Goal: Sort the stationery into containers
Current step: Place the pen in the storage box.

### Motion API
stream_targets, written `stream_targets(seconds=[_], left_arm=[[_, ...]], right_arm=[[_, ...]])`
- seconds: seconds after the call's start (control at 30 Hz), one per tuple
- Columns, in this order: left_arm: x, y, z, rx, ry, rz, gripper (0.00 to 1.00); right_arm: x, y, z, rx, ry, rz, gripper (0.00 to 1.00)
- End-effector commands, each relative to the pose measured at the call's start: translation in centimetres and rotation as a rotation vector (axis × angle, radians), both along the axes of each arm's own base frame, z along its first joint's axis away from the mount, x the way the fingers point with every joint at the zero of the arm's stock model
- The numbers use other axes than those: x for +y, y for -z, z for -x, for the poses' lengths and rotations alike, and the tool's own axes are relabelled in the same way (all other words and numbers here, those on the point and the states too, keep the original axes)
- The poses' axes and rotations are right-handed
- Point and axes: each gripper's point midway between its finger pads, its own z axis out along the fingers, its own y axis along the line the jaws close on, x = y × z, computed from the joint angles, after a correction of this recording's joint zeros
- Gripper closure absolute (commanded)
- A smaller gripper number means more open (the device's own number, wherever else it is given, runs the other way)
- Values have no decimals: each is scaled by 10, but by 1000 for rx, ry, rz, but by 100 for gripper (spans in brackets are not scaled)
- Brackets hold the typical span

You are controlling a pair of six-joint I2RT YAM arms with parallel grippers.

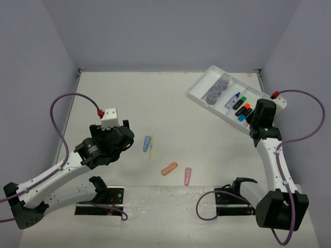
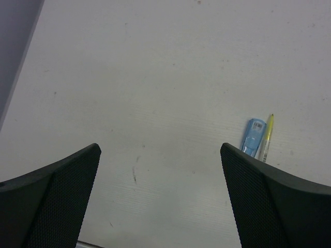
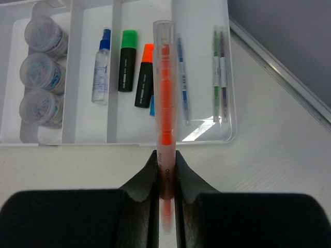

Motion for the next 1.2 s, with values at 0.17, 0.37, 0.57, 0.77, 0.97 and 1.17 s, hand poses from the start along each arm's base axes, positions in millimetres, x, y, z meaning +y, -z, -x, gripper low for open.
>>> stream_targets(seconds=[0.17,0.37,0.57,0.77,0.97,1.17], left_arm=[[7,-14,-5,-110,-37,78,0],[9,-9,-14,-70,-53,65,0],[14,3,-24,-11,-83,51,0],[9,6,-23,8,-43,58,0],[4,6,-23,15,-10,66,0],[-1,7,-23,27,22,67,0]], right_arm=[[-35,13,-10,29,69,-49,100],[-46,35,-20,104,51,-87,100],[-66,57,-24,231,105,-55,95],[-80,74,-49,330,113,-48,94],[-93,97,-65,416,131,-47,83],[-95,108,-76,449,111,-66,65]])
